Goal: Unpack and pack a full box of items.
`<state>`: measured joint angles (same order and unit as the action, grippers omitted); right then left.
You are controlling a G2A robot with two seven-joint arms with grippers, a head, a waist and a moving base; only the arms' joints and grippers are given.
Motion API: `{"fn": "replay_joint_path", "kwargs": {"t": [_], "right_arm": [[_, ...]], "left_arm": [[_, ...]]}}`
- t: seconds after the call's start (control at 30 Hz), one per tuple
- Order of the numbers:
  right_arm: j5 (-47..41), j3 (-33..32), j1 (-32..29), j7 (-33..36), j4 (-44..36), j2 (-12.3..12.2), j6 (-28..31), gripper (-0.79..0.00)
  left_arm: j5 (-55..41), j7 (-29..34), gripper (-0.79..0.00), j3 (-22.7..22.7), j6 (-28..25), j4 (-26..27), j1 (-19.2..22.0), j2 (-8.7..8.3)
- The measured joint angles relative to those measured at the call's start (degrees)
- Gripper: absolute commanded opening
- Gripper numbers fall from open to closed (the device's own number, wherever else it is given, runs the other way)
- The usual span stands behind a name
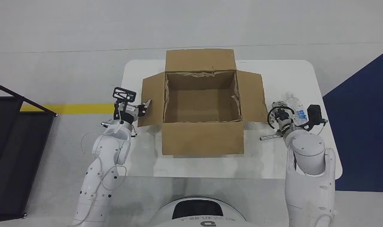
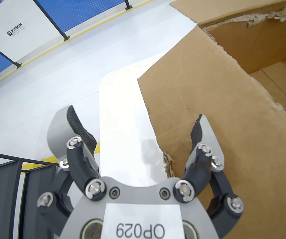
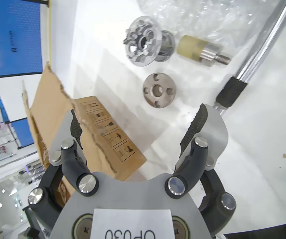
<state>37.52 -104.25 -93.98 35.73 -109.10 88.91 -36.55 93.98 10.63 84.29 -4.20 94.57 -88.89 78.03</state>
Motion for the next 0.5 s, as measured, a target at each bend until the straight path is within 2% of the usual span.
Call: {"fn": "replay_joint_path", "kwargs": {"t": [0.37, 0.4, 0.43, 0.47, 0.5], "right_arm": [[-0.1, 0.1, 0.2, 0.0, 0.7, 0.0, 0.1, 0.0], [-0.7, 0.0, 0.3, -0.4, 1.6, -0.1, 0.9, -0.046], [-1.0, 0.0, 0.6, -0.8, 2.4, -0.1, 1.1, -0.351], [-1.3, -0.1, 1.0, -1.1, 3.2, -0.2, 1.0, -0.437], [-1.4, -0.1, 1.4, -1.4, 4.3, -0.3, 0.8, -0.465]], "left_arm": [[0.0, 0.0, 0.0, 0.0, 0.0, 0.0, 0.0, 0.0], [0.0, 0.0, 0.0, 0.0, 0.0, 0.0, 0.0, 0.0], [0.0, 0.0, 0.0, 0.0, 0.0, 0.0, 0.0, 0.0], [0.0, 0.0, 0.0, 0.0, 0.0, 0.0, 0.0, 0.0], [0.0, 0.0, 0.0, 0.0, 0.0, 0.0, 0.0, 0.0]]}}
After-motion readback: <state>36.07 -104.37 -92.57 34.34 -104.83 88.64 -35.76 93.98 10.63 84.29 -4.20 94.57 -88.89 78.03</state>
